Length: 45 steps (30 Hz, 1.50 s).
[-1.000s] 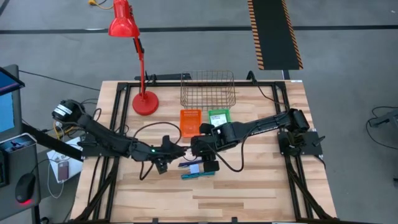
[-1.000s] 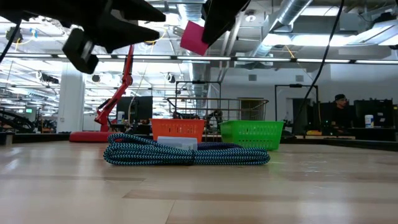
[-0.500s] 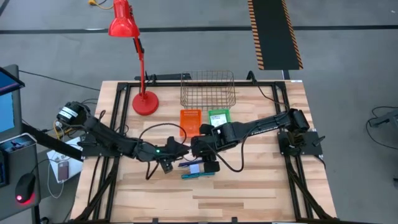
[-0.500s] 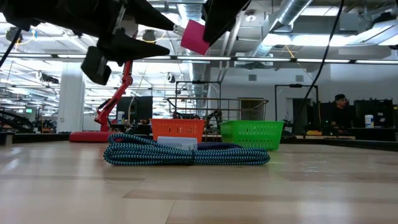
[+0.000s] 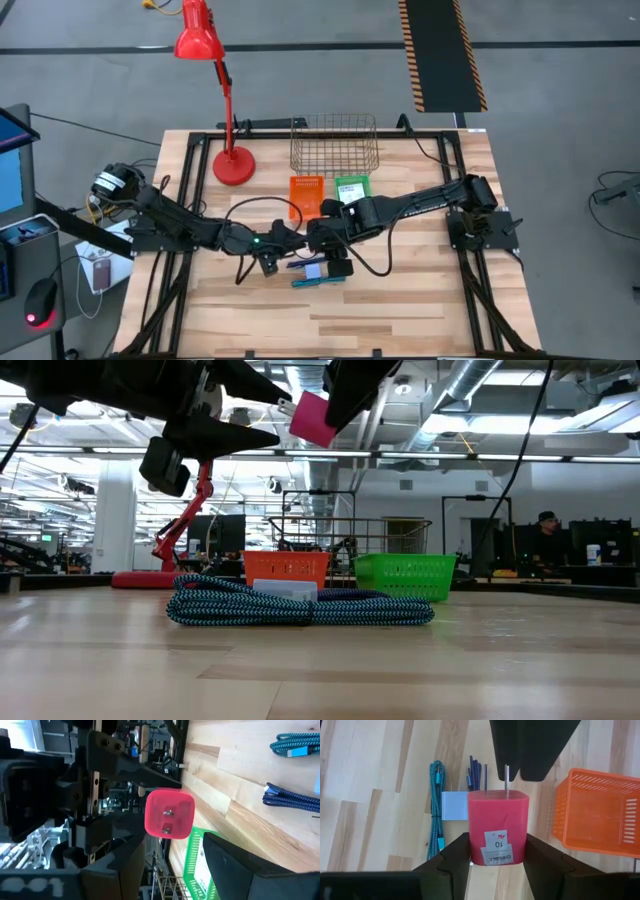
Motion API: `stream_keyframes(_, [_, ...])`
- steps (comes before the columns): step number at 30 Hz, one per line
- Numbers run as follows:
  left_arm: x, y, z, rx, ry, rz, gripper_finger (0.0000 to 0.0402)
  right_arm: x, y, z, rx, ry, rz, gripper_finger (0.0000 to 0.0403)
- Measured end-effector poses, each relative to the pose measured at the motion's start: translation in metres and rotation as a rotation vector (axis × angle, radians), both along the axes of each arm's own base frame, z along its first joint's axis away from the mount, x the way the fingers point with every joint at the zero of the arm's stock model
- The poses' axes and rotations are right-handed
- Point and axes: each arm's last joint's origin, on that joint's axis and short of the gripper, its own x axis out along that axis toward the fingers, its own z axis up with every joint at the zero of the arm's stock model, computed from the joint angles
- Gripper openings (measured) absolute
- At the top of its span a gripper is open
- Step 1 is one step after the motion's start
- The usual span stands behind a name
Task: Pick and place items into bin
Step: Put the pink charger adapter into the orange bin
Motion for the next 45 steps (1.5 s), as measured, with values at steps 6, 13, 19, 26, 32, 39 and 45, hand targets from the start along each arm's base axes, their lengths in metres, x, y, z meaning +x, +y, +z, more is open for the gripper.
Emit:
stream_keyframes(6, [0.002, 0.003, 0.003, -0.006, -0.026, -0.025, 0.0190, 0.001, -0.002, 0.000, 0.002, -0.003, -0.003, 0.0143])
stream_keyframes(13, [0.003, 0.005, 0.004, 0.012, -0.034, -0.040, 0.0190, 0.001, -0.002, 0.000, 0.002, -0.003, -0.003, 0.0152])
stream_keyframes(19, [0.004, 0.004, 0.002, 0.014, -0.027, -0.048, 0.0190, 0.001, -0.002, 0.000, 0.001, -0.003, 0.000, 0.0142])
stream_keyframes(26, [0.004, 0.005, 0.000, 0.026, -0.009, -0.049, 0.0190, 0.001, -0.002, 0.000, 0.002, -0.010, -0.001, 0.0151])
stream_keyframes(32, [0.009, 0.003, 0.006, 0.032, 0.002, -0.047, 0.0190, 0.003, -0.001, 0.001, 0.001, -0.031, 0.012, 0.0142])
stream_keyframes(39, [0.013, 0.002, 0.010, 0.036, 0.024, -0.067, 0.0190, 0.003, -0.001, 0.001, 0.002, -0.031, 0.014, 0.0150])
stream_keyframes(45, [0.014, 0.000, 0.010, 0.025, 0.050, -0.108, 0.0190, 0.003, -0.001, 0.001, 0.001, -0.032, 0.014, 0.0145])
